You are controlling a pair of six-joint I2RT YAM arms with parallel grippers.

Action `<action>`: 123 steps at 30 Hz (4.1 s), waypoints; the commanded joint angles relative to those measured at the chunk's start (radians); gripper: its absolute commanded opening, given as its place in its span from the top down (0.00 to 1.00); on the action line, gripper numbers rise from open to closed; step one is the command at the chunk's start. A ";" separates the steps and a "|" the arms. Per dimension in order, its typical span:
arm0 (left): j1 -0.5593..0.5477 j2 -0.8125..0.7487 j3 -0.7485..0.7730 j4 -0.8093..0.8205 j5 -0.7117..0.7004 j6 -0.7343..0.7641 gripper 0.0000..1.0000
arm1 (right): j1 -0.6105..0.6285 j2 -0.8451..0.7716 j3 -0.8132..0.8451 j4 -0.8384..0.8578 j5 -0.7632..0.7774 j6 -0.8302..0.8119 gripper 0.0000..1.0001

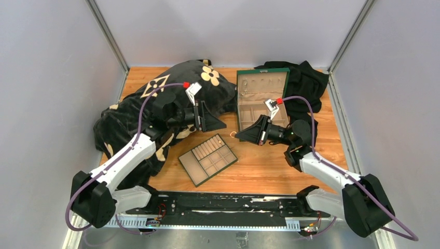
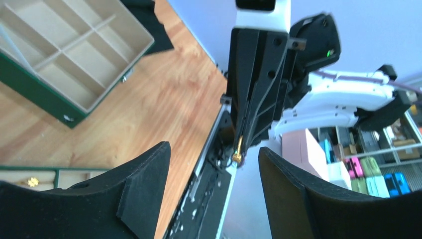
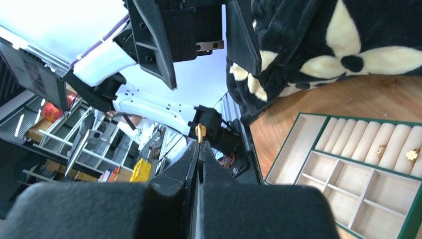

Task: Organize the mixed jewelry

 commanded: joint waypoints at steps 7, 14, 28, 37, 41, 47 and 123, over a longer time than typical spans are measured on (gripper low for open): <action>0.000 -0.040 -0.038 0.156 -0.152 -0.157 0.24 | -0.002 0.050 -0.039 0.248 0.129 0.118 1.00; 0.000 -0.020 -0.048 0.174 -0.115 -0.192 0.27 | 0.018 0.072 -0.022 0.259 0.195 0.120 1.00; -0.006 0.029 -0.028 0.175 -0.036 -0.208 0.22 | 0.059 0.194 0.027 0.368 0.248 0.144 1.00; -0.014 0.058 -0.003 0.175 -0.013 -0.201 0.44 | 0.061 0.254 0.061 0.406 0.226 0.175 1.00; -0.014 0.073 0.013 0.175 -0.005 -0.199 0.53 | 0.060 0.274 0.062 0.436 0.226 0.191 1.00; -0.014 0.083 0.024 0.176 -0.011 -0.197 0.61 | 0.060 0.278 0.067 0.432 0.224 0.187 1.00; -0.014 -0.081 0.124 -0.887 -0.825 -0.038 1.00 | 0.057 -0.259 0.429 -1.575 0.910 -0.557 0.13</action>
